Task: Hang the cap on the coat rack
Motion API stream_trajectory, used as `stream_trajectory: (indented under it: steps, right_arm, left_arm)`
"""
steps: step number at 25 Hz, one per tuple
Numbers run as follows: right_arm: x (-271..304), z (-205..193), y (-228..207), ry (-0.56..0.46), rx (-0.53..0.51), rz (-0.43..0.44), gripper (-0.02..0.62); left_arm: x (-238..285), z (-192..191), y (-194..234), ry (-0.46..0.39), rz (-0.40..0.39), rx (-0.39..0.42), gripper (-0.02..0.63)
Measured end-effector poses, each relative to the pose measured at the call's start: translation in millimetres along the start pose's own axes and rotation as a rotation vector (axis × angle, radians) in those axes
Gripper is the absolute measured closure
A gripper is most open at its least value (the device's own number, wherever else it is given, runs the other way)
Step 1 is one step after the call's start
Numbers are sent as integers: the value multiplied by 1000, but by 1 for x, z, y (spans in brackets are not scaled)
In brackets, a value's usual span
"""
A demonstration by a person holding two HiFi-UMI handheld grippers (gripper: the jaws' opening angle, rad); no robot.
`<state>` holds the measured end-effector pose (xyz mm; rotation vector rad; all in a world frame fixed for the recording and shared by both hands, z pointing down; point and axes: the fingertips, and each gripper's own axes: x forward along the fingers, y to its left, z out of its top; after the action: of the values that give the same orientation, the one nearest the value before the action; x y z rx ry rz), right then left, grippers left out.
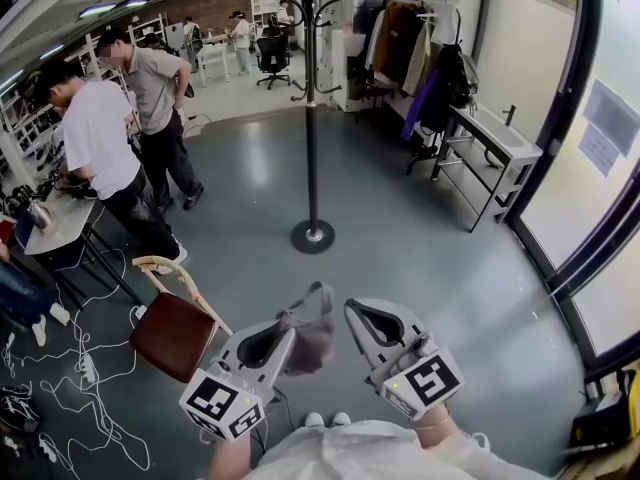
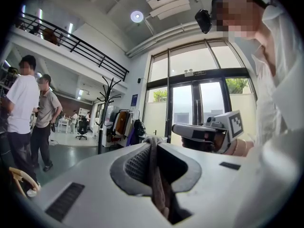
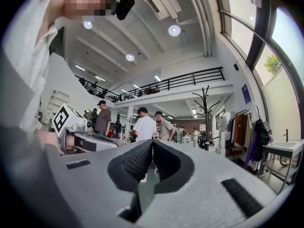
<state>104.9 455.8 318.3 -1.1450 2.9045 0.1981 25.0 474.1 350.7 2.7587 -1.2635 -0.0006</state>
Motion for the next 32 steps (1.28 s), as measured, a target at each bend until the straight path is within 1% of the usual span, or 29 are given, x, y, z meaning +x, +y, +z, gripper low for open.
stream_trajectory:
  steps: [1,6,11,17,22,27,32]
  right_arm:
    - [2,1,-1,-4,4,-4,592]
    - [11,-7,-10,18,95,-44,592]
    - [18,-10,-13,21,102,-78,592]
    - [40,-20,-5,28,101,-82,592]
    - [57,-22,2,39,90,-88,592]
    - [82,-31,-14,75,118,-75,592]
    - [121,-37,-43,58,162,-74,592]
  left_arm:
    - [0,1,1,-2,0,1,563]
    - [3,10,8,-13,-16,16,563]
    - [3,17,20,-29,-30,30,563]
    - [8,18,44,-62,-30,16,563]
    - [15,17,60,-56,-3,-10,563]
    - [35,17,81,-34,27,-42,563]
    - [68,14,116,-20,45,-20,563]
